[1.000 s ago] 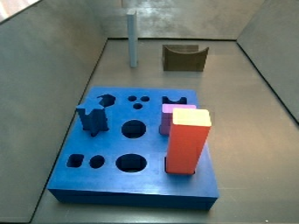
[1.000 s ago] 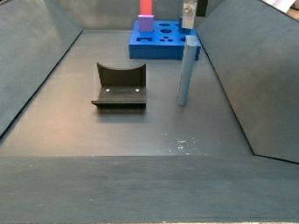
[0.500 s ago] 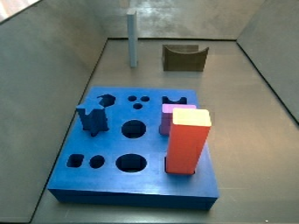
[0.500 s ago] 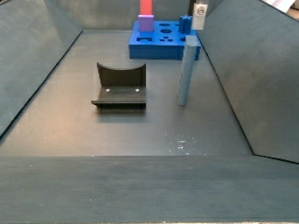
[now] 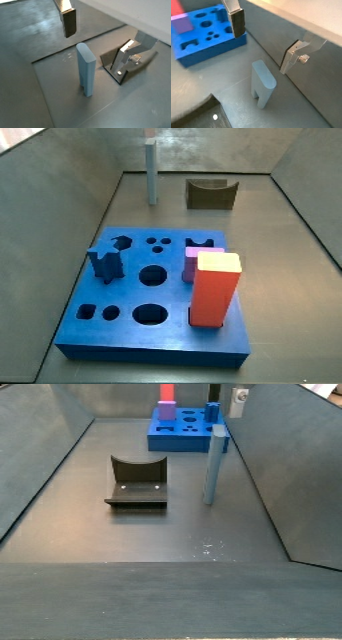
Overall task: Pick up the square-circle object. Move up. Rotate the square-circle object. Place the square-circle object on the fixture. Regrasp the square-circle object. Move to above the board. Insert the square-circle object.
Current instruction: Rotate the square-circle object.
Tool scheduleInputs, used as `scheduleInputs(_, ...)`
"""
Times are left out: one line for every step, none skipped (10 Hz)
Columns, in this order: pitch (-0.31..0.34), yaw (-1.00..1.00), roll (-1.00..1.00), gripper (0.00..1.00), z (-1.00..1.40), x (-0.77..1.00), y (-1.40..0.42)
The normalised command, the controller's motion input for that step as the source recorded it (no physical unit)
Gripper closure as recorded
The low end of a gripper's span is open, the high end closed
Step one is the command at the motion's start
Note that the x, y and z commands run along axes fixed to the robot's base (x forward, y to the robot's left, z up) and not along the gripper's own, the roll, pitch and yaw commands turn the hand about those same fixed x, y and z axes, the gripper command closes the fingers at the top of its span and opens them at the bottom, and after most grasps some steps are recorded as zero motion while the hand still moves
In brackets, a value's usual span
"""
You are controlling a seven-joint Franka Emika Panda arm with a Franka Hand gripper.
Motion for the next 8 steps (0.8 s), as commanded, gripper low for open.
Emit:
scheduleInputs(0.012,1.00,-0.03,0.00,-0.02,0.03,0.00)
scheduleInputs(0.013,1.00,-0.03,0.00,-0.02,0.03,0.00)
scheduleInputs(0.014,1.00,-0.03,0.00,-0.02,0.03,0.00)
scheduleInputs(0.015,1.00,-0.03,0.00,-0.02,0.03,0.00)
scheduleInputs(0.016,1.00,-0.04,0.00,-0.02,0.03,0.00)
scheduleInputs(0.017,1.00,-0.04,0.00,-0.02,0.03,0.00)
scheduleInputs(0.018,1.00,-0.04,0.00,-0.02,0.03,0.00)
scheduleInputs(0.020,1.00,-0.05,0.00,-0.02,0.03,0.00)
